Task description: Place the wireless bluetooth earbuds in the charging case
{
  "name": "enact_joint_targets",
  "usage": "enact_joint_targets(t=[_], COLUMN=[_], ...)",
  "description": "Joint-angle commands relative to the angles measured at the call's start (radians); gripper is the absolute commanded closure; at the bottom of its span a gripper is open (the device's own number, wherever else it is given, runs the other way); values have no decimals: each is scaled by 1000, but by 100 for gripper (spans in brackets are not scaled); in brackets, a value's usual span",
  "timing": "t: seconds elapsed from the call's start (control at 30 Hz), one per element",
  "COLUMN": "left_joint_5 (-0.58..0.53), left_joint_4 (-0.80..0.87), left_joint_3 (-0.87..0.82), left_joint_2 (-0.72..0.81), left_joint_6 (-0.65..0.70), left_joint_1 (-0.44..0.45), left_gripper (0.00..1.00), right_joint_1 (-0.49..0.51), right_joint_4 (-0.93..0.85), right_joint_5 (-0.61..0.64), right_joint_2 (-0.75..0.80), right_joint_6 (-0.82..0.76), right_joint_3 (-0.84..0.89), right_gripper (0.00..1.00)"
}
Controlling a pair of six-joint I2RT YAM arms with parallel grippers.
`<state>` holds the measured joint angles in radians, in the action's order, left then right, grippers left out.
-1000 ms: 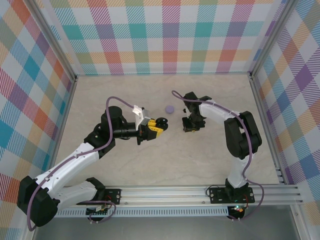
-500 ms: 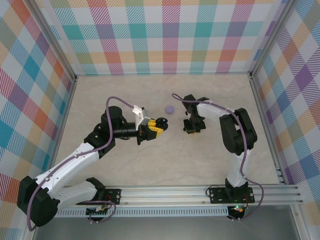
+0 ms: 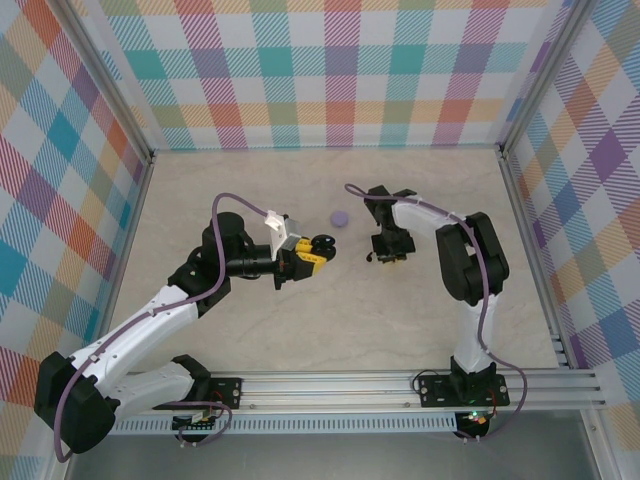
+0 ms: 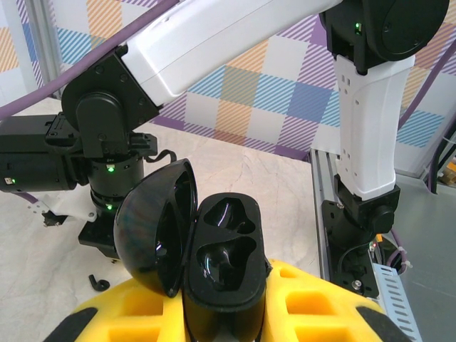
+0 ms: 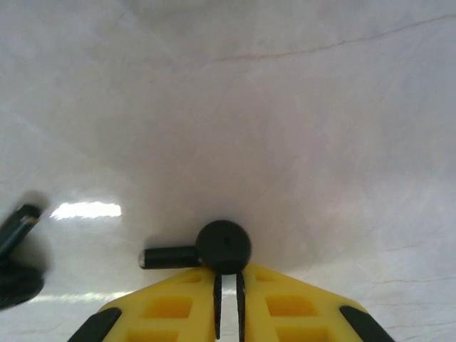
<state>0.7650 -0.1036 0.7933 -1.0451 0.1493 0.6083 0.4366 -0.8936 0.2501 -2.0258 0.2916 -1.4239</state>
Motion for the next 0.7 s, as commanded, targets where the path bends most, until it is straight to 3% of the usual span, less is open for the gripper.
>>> enact_joint_targets(t=[0.0, 0.2, 0.37, 0.5, 0.67], left_joint_5=[4, 2, 1, 3, 2], left_joint_4=[2, 8, 7, 7, 8], left_joint_3=[10, 11, 12, 10, 7], left_joint_2=[9, 9, 11, 12, 19], left_joint_6=[4, 6, 6, 4, 4], left_joint_1=[16, 16, 16, 16, 15], left_gripper=[95, 95, 95, 95, 95], right_joint_1=[-11, -12, -16, -25, -32], right_joint_4=[-30, -36, 3, 44, 77], right_joint_5=[77, 62, -55, -113, -127], right_joint_2=[-28, -7, 64, 98, 104], right_joint_6=[3, -11, 1, 77, 209], right_joint_3=[-43, -57, -19, 8, 27], right_gripper=[83, 81, 74, 62, 58])
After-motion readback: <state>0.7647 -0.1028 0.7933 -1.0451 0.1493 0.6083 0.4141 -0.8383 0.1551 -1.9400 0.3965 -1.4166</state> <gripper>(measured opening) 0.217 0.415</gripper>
